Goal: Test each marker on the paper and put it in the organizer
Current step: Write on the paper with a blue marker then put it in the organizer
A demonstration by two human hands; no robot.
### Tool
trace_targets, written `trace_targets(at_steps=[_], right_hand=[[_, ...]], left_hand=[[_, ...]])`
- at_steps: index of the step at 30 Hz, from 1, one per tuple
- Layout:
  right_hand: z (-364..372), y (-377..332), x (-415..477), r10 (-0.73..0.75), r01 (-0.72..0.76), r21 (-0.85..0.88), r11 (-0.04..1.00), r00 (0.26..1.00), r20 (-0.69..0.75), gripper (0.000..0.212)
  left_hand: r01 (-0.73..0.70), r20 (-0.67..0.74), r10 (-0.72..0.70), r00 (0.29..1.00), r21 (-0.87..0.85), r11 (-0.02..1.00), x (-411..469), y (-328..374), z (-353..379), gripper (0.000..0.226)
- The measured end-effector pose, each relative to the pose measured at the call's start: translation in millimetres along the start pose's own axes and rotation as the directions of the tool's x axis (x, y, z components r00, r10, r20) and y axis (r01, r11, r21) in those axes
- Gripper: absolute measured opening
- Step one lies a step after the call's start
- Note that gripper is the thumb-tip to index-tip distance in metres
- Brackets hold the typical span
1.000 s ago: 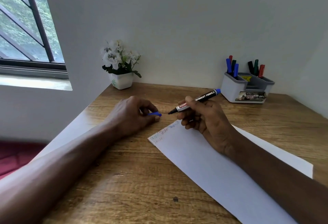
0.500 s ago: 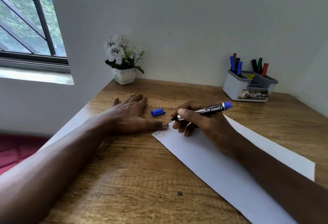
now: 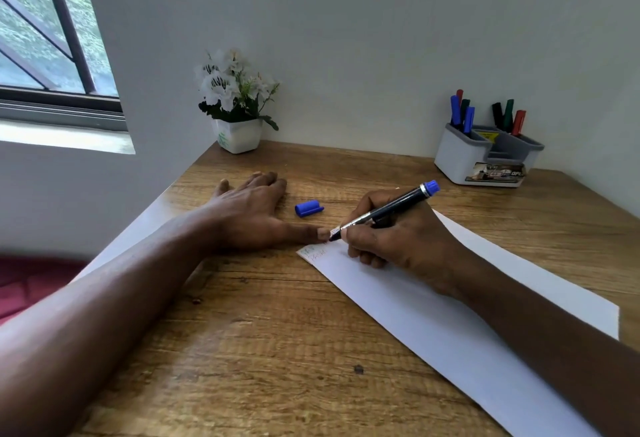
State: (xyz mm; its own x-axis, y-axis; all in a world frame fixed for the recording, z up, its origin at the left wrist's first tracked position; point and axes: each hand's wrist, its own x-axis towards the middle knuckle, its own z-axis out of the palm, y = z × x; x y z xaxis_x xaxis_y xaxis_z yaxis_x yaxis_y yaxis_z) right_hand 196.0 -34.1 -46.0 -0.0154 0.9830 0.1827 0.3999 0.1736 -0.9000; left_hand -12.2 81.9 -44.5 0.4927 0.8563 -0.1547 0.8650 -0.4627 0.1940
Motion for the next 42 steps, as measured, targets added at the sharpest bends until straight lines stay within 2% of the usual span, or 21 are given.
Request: trace_targets(at_steps=[4, 12, 16, 21, 26, 42], right_hand=[[1.7, 1.6, 1.2, -0.045, 0.038, -0.152, 0.988, 0.998, -0.044, 0.014], [4.2, 7.9, 3.3, -0.104, 0.092, -0.244, 0.966, 0.994, -0.039, 0.017], [4.0, 5.6, 3.4, -0.102, 0.091, -0.235, 0.968, 0.994, -0.039, 0.029], [3.0, 6.3, 2.4, -0.099, 0.096, -0.189, 0.977, 0.995, -0.007, 0.014], [2.3, 7.2, 2.5, -0.107, 0.1, -0.176, 0.979, 0.994, -0.031, 0.016], [3.1, 7.3, 3.0, -0.113, 0.101, -0.193, 0.976, 0.992, -0.05, 0.019]], left_hand=[[0.0, -0.005, 0.0, 1.0, 0.002, 1.0, -0.9, 1.0, -0.2, 0.146], [-0.002, -0.002, 0.002, 1.0, 0.002, 1.0, 1.2, -1.0, 0.0, 0.15], [-0.002, -0.011, 0.002, 1.0, 0.002, 1.0, 0.8, -0.1, 0.1, 0.151], [0.002, -0.002, -0.002, 1.0, 0.007, 1.0, 1.1, -0.3, -0.3, 0.149], [0.011, 0.001, -0.011, 1.0, 0.004, 1.0, -0.6, 2.7, -1.9, 0.139], [0.013, 0.009, -0.013, 1.0, -0.002, 1.0, -0.9, 2.5, -2.6, 0.135]])
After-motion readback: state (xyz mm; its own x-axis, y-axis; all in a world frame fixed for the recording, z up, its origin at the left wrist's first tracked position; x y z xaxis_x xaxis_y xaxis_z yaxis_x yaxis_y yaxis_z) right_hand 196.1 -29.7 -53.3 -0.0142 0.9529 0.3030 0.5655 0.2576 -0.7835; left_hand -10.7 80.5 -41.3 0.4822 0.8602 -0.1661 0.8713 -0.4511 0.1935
